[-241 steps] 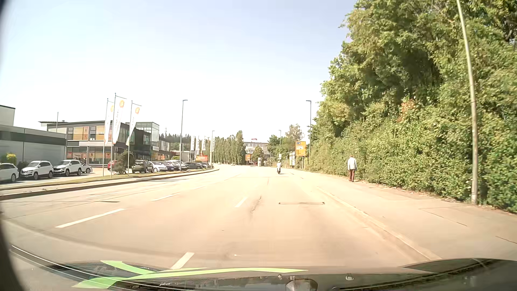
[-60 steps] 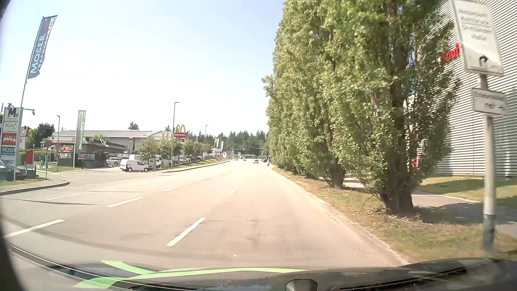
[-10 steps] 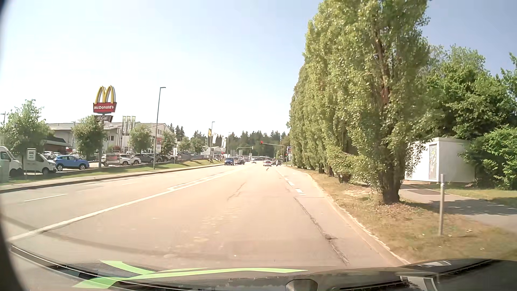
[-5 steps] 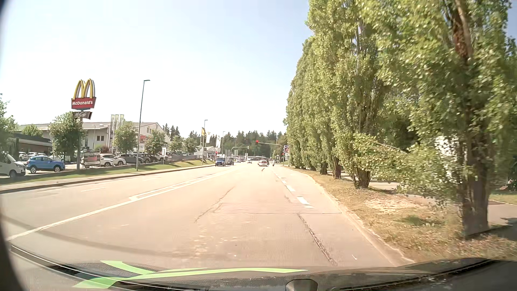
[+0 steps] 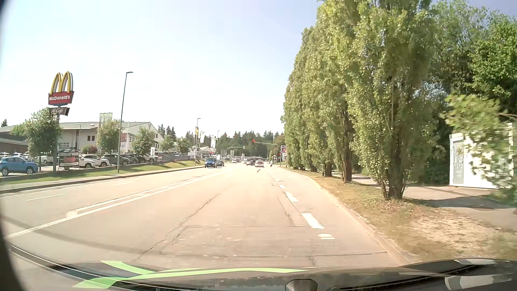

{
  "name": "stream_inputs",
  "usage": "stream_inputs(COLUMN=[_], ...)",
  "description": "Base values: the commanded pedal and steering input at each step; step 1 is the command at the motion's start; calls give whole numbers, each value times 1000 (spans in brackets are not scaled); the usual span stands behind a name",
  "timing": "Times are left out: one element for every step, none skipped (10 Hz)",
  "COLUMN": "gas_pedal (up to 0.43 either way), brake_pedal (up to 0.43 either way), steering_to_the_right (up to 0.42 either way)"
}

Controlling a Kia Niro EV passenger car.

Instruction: Follow the waypoints while adhering to traffic rules and regulations

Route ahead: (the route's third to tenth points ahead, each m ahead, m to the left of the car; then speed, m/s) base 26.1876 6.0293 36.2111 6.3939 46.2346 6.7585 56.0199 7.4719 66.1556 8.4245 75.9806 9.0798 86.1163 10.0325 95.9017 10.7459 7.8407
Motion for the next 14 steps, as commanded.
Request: stream_inputs(gas_pedal=[39, 47, 47, 59, 59, 67, 79, 79, 79, 87, 87, 87, 87, 98], brake_pedal=[0, 0, 0, 0, 0, 0, 0, 0, 0, 0, 0, 0, 0, 0], steering_to_the_right=[12, 12, 12, 12, 12, 12, 12, 12, 12, 11, 11, 10, 9, 8])
